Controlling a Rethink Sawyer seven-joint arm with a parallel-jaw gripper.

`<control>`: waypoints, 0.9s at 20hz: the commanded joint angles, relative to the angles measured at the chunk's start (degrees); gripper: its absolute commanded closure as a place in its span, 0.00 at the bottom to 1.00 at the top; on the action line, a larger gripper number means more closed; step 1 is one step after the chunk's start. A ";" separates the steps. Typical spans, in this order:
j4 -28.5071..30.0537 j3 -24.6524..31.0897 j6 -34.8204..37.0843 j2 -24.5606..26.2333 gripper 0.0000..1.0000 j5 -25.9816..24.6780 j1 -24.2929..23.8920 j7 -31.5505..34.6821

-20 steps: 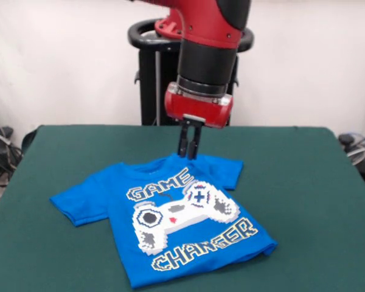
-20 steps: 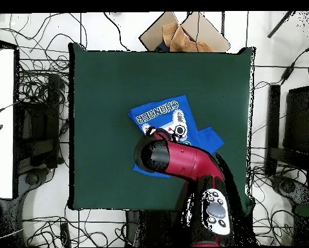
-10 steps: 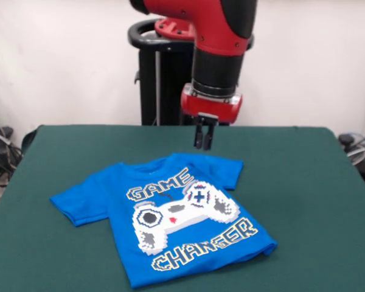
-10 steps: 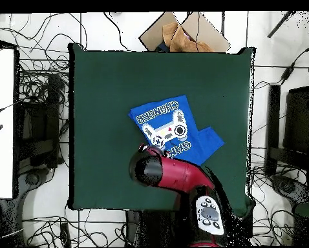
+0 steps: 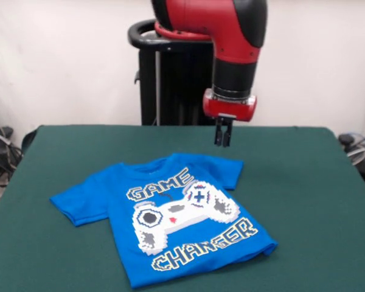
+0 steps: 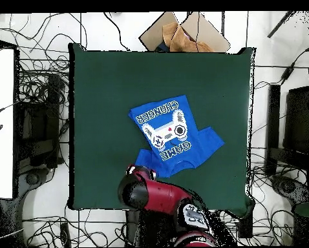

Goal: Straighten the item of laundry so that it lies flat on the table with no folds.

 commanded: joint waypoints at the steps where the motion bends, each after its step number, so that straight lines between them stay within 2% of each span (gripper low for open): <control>1: 2.31 5.84 -3.66 6.82 1.00 1.34 0.83 14.14; 7: 0.70 0.44 -13.04 10.52 1.00 7.55 8.29 18.48; 11: 1.14 -1.14 -13.64 10.09 1.00 10.53 10.14 18.20; 15: 0.85 -0.44 -19.21 12.67 1.00 11.71 10.34 19.25; 16: 1.34 -0.59 -19.46 11.60 1.00 12.43 10.61 19.54; 18: 2.28 -1.76 -15.60 6.66 1.00 14.87 11.88 18.17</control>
